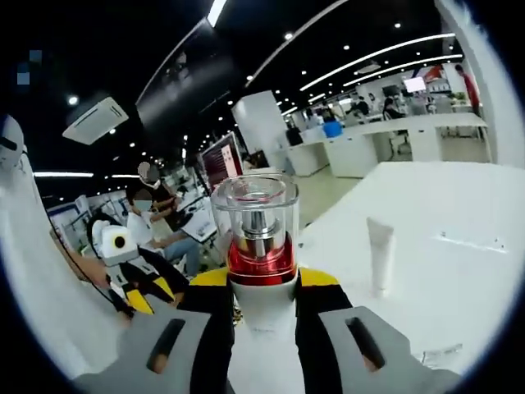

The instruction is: Arrange the skincare products in the storage area until every visible bottle or jar stands upright without overlapping.

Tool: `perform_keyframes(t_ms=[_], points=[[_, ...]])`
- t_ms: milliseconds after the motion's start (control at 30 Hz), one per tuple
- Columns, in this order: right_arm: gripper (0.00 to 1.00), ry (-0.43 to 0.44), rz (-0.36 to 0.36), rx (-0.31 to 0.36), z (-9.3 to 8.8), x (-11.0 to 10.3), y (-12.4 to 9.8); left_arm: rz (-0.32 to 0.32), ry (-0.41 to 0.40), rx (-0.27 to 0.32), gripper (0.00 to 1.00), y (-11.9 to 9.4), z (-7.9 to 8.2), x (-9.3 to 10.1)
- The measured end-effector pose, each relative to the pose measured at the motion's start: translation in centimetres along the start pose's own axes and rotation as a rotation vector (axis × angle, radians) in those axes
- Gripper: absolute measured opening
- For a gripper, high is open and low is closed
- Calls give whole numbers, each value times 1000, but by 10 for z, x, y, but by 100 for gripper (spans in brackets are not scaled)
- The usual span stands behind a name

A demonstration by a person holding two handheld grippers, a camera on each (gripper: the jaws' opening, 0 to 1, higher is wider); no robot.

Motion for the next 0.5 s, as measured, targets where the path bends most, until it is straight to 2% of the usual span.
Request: perform_keyframes(t_ms=[133,233,500], points=[[25,-51,84,-14,-2,-26,13,0,-38,15,28,-3,-3,0],[25,-49,139,-25,-5,-40,19,-2,-57,24,29,-5,-6,0],[25,-94,333,-140,-19,-82,32,-33,-77,56,40,-6,-8,10]])
Point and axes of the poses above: the point that each gripper's makers call its tool centre point, and the gripper's own axes: y roughly forward along the fingers, x roughly to its right, z roughly out of its top, the point moved 4 cm from there along -y, roughly backward along the fingers, and after that the axes turned 13 degrees about z, right-handed, at the moved point
